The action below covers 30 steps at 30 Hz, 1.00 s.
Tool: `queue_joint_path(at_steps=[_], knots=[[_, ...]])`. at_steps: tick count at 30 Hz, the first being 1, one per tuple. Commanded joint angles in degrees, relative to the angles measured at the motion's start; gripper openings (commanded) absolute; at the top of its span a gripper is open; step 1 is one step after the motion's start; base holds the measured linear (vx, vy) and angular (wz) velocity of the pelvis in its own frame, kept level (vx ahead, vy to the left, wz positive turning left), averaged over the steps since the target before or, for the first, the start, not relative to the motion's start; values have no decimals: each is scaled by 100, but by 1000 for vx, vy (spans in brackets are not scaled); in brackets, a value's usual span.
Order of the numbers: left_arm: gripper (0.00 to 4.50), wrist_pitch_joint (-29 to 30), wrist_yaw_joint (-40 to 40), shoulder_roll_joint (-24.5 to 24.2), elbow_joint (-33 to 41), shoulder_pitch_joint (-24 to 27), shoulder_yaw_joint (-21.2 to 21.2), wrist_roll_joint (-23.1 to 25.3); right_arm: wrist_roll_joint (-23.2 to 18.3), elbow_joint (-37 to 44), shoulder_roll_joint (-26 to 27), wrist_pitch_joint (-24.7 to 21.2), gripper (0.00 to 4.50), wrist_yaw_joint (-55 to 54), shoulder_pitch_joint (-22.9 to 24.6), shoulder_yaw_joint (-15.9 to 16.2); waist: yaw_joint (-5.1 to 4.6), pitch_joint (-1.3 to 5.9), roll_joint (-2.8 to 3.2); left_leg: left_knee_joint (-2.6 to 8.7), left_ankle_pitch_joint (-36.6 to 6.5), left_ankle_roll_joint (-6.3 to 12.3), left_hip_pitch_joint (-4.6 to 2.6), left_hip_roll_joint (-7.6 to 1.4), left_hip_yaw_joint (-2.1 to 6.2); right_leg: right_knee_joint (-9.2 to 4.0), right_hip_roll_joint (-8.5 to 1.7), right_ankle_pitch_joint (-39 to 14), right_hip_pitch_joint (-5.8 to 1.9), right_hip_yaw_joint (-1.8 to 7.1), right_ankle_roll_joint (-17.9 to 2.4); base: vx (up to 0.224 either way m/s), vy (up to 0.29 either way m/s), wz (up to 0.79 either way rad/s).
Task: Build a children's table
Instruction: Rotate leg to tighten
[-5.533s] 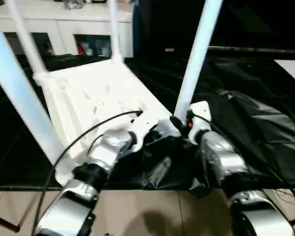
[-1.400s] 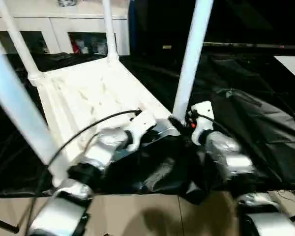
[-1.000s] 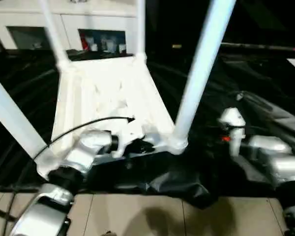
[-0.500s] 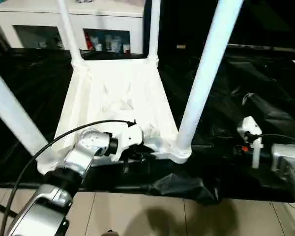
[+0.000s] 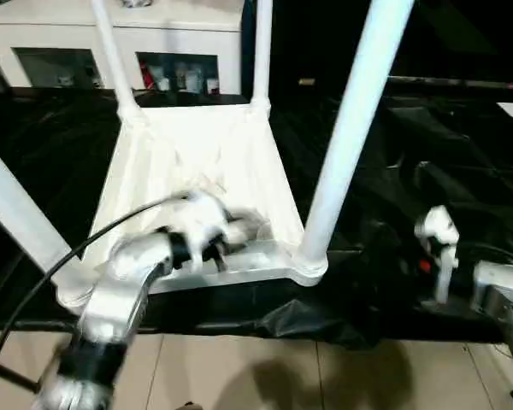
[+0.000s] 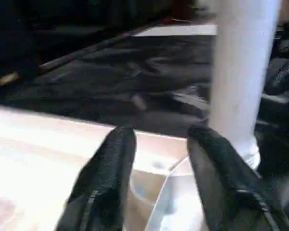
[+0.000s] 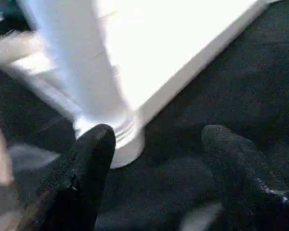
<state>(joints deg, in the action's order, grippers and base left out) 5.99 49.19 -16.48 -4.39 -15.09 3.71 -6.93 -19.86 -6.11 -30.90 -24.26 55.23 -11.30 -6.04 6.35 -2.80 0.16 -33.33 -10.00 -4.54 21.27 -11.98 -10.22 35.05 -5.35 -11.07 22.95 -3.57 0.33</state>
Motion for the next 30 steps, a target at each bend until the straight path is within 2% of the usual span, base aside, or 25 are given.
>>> queue_joint_path(at_steps=[1, 2, 3, 5, 6, 9, 10, 11, 13, 14, 15, 17, 18, 19, 22, 23, 24, 27, 30], knots=[[252, 564, 356, -322, 612, 289, 104, -195, -49, 229, 1, -120, 320, -189, 97, -165, 5, 320, -43, 418, -1424, 130, -47, -124, 24, -496, -231, -1762, -243, 199, -881, 0, 0, 0], [252, 802, 583, -491, 879, 426, 204, -334, -81, 288, 2, -120, 320, -171, 150, -151, -1, 325, -36, 423, -1354, 166, -32, -121, 28, -482, -222, -1633, -242, 207, -887, 0, 0, 0], [266, 1044, 815, -682, 1101, 523, 295, -463, -80, 306, -6, -77, 320, -127, 186, -110, -9, 318, 14, 426, -1384, 169, -43, -114, 25, -475, -200, -1565, -221, 209, -912, 0, 0, 0], [276, 1374, 1086, -954, 1359, 604, 404, -719, -63, 294, -42, -3, 320, -70, 203, -19, -21, 314, 4, 426, -1378, 172, -48, -113, 17, -465, -184, -1388, -219, 212, -1001, 0, 0, 0], [284, 1475, 1204, -1049, 1421, 615, 436, -833, -52, 280, -58, 24, 320, -41, 199, 16, -15, 315, 29, 421, -1407, 158, -68, -106, 9, -463, -177, -1327, -209, 211, -1057, 0, 0, 0], [311, 2046, 1680, -1561, 1741, 628, 577, -1030, -103, 332, -183, -57, 320, 151, 176, 65, -20, 308, 52, 426, -1446, 128, -63, -94, 15, -436, -171, -1275, -233, 211, -1103, 0, 0, 0], [314, 2090, 1705, -1618, 1752, 626, 595, -994, -103, 350, -204, -65, 320, 187, 182, 88, -34, 303, 43, 424, -1453, 125, -73, -95, 10, -435, -166, -1244, -232, 213, -1105, 0, 0, 0], [318, 2320, 1819, -1937, 1804, 615, 701, -768, -98, 454, -317, -106, 320, 368, 222, 220, -34, 303, 97, 420, -1475, 110, -82, -91, 13, -440, -165, -1243, -238, 215, -1096, 0, 0, 0], [346, 2376, 1855, -2206, 1710, 575, 822, -420, -77, 548, -418, -150, 320, 528, 270, 366, -58, 295, 78, 418, -1484, 141, -70, -79, 13, -446, -159, -1303, -250, 218, -1020, 0, 0, 0], [353, 2397, 1838, -2382, 1572, 529, 917, -172, -88, 630, -471, -222, 320, 635, 307, 464, -76, 289, 103, 423, -1540, 128, -75, -76, 20, -463, -167, -1447, -250, 216, -982, 0, 0, 0], [353, 2398, 1837, -2392, 1564, 526, 923, -158, -89, 635, -474, -227, 320, 641, 309, 470, -87, 286, 93, 424, -1542, 124, -72, -72, 18, -475, -169, -1507, -253, 219, -963, 0, 0, 0], [366, 2472, 1595, -2502, 1401, 423, 920, -23, -93, 722, -503, -212, 320, 709, 343, 558, -105, 301, 115, 419, -1556, 88, -76, -73, 25, -469, -177, -1561, -249, 213, -974, 0, 0, 0], [378, 2534, 1434, -2566, 1322, 357, 915, 20, -89, 737, -499, -189, 320, 714, 345, 579, -112, 311, 99, 412, -1538, 79, -77, -76, 28, -464, -180, -1511, -251, 213, -1006, 0, 0, 0], [387, 2538, 1431, -2645, 1306, 349, 941, 56, -84, 734, -494, -183, 320, 711, 342, 584, -114, 317, 113, 413, -1515, 84, -76, -72, 34, -456, -176, -1472, -253, 209, -1035, 0, 0, 0], [410, 2515, 1294, -2839, 1252, 345, 883, 218, -122, 762, -498, -168, 320, 705, 345, 589, -117, 315, 100, 409, -1494, 105, -73, -73, 30, -449, -183, -1448, -251, 210, -1096, 0, 0, 0], [422, 2507, 1259, -2855, 1241, 346, 850, 242, -140, 776, -501, -174, 320, 707, 350, 588, -120, 318, 102, 407, -1487, 108, -67, -69, 31, -450, -186, -1476, -259, 207, -1082, 0, 0, 0], [429, 2484, 1207, -2894, 1222, 350, 785, 284, -155, 790, -504, -177, 320, 722, 357, 592, -124, 314, 33, 406, -1473, 125, -62, -70, 25, -459, -185, -1509, -259, 206, -1067, 0, 0, 0], [441, 2411, 1151, -3068, 1142, 369, 682, 464, -146, 785, -496, -179, 320, 747, 362, 627, -102, 308, 46, 405, -1469, 141, -68, -71, 30, -467, -198, -1714, -241, 211, -1013, 0, 0, 0], [447, 2279, 1040, -3164, 1178, 421, 591, 445, -169, 795, -457, -147, 320, 739, 358, 637, -98, 307, 56, 406, -1532, 117, -74, -66, 39, -477, -199, -1902, -229, 206, -931, 0, 0, 0]])
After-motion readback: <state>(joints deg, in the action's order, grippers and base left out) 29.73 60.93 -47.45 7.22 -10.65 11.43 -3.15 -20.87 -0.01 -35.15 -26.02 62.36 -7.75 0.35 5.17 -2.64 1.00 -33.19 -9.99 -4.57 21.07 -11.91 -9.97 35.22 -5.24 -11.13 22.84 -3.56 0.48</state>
